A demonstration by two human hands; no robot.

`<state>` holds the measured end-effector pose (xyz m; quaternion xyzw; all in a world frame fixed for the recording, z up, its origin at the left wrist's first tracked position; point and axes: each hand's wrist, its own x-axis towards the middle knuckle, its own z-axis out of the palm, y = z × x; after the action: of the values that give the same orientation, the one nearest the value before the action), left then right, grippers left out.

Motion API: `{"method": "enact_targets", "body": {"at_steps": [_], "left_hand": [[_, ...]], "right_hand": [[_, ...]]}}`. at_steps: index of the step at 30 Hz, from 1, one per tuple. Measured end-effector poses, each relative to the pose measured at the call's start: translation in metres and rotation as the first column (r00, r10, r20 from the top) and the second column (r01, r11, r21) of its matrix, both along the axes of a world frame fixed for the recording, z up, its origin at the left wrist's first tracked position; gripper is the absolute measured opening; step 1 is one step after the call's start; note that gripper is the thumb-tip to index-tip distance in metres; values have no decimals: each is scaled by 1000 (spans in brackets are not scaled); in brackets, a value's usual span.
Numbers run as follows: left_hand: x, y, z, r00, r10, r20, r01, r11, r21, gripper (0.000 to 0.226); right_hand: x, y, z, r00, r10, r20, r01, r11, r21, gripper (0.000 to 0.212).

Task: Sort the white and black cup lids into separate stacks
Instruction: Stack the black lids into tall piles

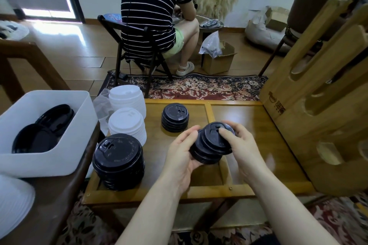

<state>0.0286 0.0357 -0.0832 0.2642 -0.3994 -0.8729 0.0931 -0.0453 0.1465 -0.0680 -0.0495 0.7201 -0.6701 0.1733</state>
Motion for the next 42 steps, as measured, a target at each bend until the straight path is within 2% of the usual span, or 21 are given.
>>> {"method": "enact_targets", "body": {"at_steps": [5, 13, 17, 21, 23, 33, 37, 39, 42], "left_hand": [[0, 0, 1, 999, -3, -34, 4, 999, 38, 32], [-4, -3, 1, 996, 88, -35, -87, 996, 31, 27], [-5, -6, 4, 991, 132, -30, -133, 991, -34, 21], [-8, -10, 5, 988, 156, 9, -148, 950, -274, 21], [-10, -12, 5, 988, 151, 16, -135, 927, -350, 21], [-20, -24, 0, 987, 160, -17, -153, 904, -400, 18], [-27, -36, 1, 967, 246, -62, -236, 785, -573, 52], [-32, -42, 1, 963, 258, -78, -246, 724, -645, 61], [-42, -52, 0, 962, 256, -90, -252, 717, -650, 63]], "right_hand": [[5, -3, -6, 993, 122, -4, -122, 993, -4, 27], [4, -3, -12, 986, 165, 1, -165, 986, -25, 30], [5, -1, -11, 974, 190, 119, -179, 979, -97, 33], [3, -7, -10, 977, 184, 109, -168, 976, -142, 44], [1, -9, -12, 975, 191, 110, -172, 972, -162, 39], [-17, -22, -12, 973, 174, 152, -134, 961, -244, 34], [-34, -42, -3, 988, 141, 56, -123, 960, -250, 28], [-44, -58, -2, 990, 139, -10, -138, 967, -214, 27], [-58, -85, -7, 991, 129, -23, -131, 977, -167, 23]]}}
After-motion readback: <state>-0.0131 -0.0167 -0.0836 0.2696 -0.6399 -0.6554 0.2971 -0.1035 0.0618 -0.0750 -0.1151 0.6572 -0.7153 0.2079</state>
